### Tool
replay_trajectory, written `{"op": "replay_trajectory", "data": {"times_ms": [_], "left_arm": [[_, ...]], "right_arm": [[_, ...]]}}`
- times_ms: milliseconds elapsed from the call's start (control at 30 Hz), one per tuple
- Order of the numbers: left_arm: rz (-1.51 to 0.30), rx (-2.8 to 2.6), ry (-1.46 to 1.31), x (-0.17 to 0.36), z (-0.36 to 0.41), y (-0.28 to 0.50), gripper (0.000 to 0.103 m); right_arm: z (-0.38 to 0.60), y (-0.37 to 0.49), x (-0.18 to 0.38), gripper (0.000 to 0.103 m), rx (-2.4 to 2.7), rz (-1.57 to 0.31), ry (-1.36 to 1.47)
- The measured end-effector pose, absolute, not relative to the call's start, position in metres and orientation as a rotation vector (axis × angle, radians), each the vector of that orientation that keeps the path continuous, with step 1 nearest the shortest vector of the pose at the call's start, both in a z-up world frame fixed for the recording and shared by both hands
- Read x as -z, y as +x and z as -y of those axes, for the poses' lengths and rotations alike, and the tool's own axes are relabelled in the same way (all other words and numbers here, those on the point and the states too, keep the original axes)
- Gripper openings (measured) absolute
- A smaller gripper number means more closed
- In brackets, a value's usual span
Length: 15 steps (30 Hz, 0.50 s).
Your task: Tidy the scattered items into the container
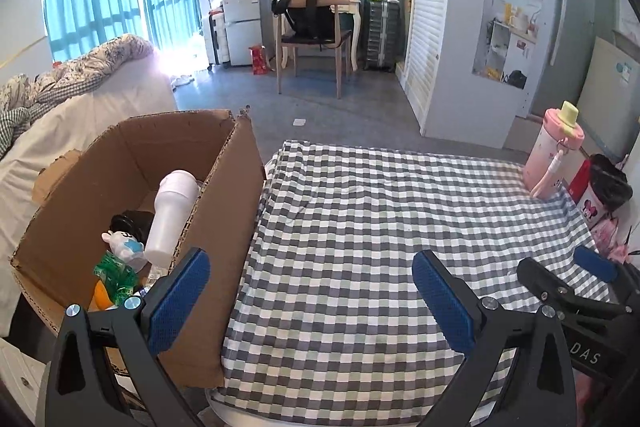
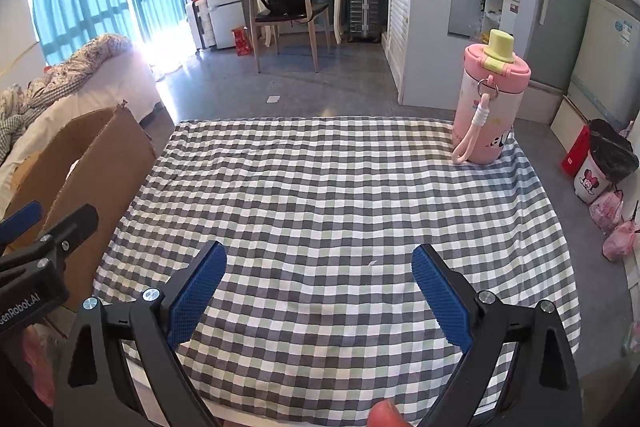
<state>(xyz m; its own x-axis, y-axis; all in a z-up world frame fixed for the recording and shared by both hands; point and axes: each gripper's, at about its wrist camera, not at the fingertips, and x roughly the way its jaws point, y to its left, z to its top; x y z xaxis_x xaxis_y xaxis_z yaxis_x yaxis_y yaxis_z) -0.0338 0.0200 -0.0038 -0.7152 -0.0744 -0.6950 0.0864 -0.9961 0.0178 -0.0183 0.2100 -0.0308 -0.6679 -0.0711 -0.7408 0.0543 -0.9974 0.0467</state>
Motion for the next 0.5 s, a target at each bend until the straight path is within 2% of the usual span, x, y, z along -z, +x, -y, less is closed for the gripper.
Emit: {"op": "replay_trajectory", "data": {"times_ms": [500], "left_arm": [[-0.027, 2.827, 1.199, 0.0122, -0.0194, -0.0347, 0.103]], "right_arm": [[-0.2105, -0.0199, 0.0332, 0.094, 2.810, 0.027, 1.270]]}}
